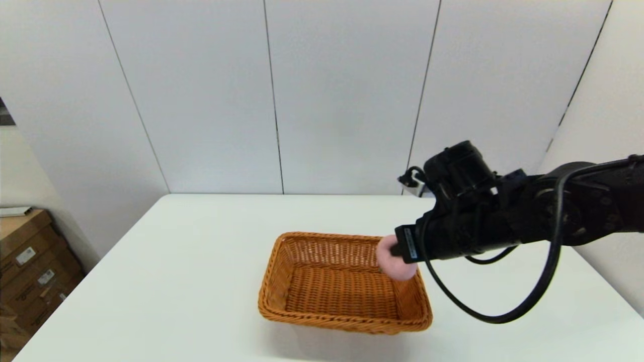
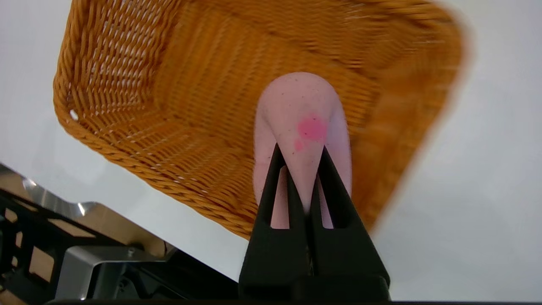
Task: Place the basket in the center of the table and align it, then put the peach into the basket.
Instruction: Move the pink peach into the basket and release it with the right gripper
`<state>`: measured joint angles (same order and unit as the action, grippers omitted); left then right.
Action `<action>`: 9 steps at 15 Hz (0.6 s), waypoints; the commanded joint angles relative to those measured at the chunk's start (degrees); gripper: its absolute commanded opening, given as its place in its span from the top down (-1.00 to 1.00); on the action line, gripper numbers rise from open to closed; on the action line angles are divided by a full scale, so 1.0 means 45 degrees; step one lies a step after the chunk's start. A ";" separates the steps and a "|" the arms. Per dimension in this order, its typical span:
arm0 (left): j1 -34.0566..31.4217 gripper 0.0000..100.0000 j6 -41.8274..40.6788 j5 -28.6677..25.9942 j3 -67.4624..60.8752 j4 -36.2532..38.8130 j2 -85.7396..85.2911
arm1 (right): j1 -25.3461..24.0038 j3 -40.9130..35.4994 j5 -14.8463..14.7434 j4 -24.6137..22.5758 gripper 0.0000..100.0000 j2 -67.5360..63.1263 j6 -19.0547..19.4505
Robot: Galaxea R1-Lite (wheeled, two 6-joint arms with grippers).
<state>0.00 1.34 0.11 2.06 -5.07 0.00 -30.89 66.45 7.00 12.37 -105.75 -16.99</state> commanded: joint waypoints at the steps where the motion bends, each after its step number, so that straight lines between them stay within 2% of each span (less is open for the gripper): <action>1: 0.0000 -1.00 -0.0005 0.0015 0.0011 -0.0006 -0.0020 | -0.0753 0.0468 -0.0090 0.0043 -1.00 -0.1245 0.0065; 6: 0.0000 -1.00 -0.0005 0.0015 -0.0009 -0.0006 -0.0020 | -0.0557 0.0409 -0.0090 0.0024 -1.00 -0.0855 0.0046; 9: 0.0000 -1.00 -0.0005 0.0015 0.0011 -0.0006 0.0000 | 0.0673 0.0292 -0.0051 0.0043 -1.00 -0.0366 0.0007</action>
<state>0.00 1.32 0.16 2.04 -5.10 0.00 -30.98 68.18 6.63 12.48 -109.37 -16.90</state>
